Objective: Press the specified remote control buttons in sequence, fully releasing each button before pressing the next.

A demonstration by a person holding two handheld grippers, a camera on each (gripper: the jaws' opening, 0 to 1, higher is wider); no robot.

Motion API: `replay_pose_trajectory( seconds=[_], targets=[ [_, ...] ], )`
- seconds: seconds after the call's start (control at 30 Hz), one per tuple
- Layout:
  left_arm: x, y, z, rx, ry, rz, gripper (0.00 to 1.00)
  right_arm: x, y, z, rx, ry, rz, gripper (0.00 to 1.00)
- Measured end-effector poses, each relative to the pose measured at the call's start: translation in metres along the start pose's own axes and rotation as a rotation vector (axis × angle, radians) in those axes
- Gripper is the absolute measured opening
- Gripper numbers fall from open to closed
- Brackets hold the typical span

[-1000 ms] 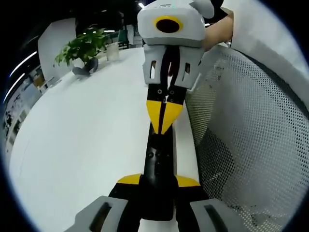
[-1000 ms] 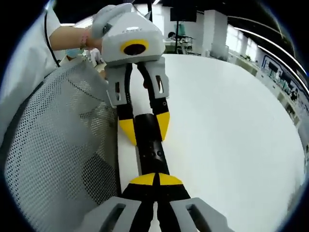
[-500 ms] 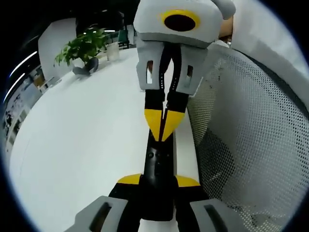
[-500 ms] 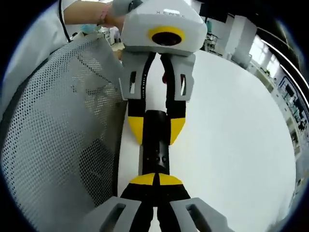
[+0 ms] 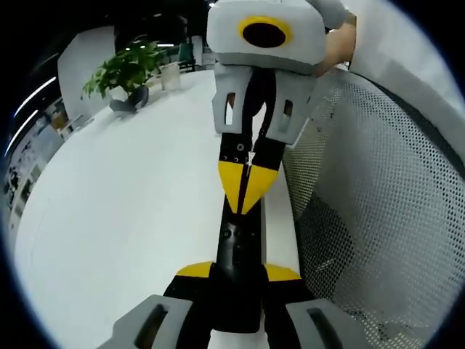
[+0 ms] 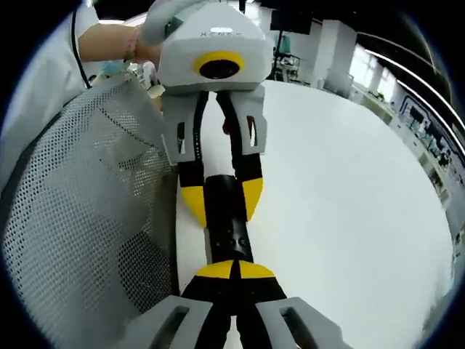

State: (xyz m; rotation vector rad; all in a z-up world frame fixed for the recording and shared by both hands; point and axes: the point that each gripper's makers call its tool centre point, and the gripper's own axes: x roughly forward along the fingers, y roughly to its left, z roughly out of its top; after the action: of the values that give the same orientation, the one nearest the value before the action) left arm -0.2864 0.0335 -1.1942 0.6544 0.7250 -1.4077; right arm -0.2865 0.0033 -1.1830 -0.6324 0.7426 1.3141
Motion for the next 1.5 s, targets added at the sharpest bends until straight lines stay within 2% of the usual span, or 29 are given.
replay_pose_trajectory(
  seconds=[0.1,0.27,0.57,0.63,0.7,0.9,1.03,1.1,1.37,1.5],
  targets=[
    [0.0,0.0,0.0,-0.002,-0.002,0.003,0.23,0.0,0.0,0.0,0.004,0.005,0.002,0.0],
    [0.0,-0.001,0.0,-0.004,-0.01,0.003,0.23,0.002,0.001,0.003,-0.078,0.032,0.011,0.0],
    [0.004,-0.003,0.005,0.005,-0.016,-0.006,0.23,-0.001,-0.001,0.003,-0.064,0.02,0.036,0.0],
    [0.007,-0.005,0.009,0.016,-0.017,-0.01,0.22,0.001,0.003,0.002,-0.062,0.033,0.057,0.0],
    [0.006,-0.007,0.011,0.019,-0.003,-0.008,0.23,0.001,0.003,0.002,-0.086,0.042,0.049,0.0],
    [0.004,-0.008,0.01,0.008,-0.001,-0.004,0.23,-0.005,0.008,-0.006,-0.078,0.075,0.058,0.0],
    [0.003,-0.009,0.009,0.004,-0.002,-0.003,0.23,-0.003,0.008,-0.006,-0.097,0.101,0.053,0.0],
    [0.003,-0.009,0.009,0.003,-0.002,-0.002,0.23,-0.002,0.007,-0.006,-0.07,0.111,0.049,0.0],
    [0.004,-0.008,0.008,-0.008,-0.006,0.007,0.23,-0.003,0.007,-0.006,-0.034,0.077,0.017,0.0],
    [0.005,-0.007,0.008,-0.013,-0.004,0.008,0.23,-0.004,0.008,-0.005,-0.063,0.073,-0.008,0.0]
  ],
)
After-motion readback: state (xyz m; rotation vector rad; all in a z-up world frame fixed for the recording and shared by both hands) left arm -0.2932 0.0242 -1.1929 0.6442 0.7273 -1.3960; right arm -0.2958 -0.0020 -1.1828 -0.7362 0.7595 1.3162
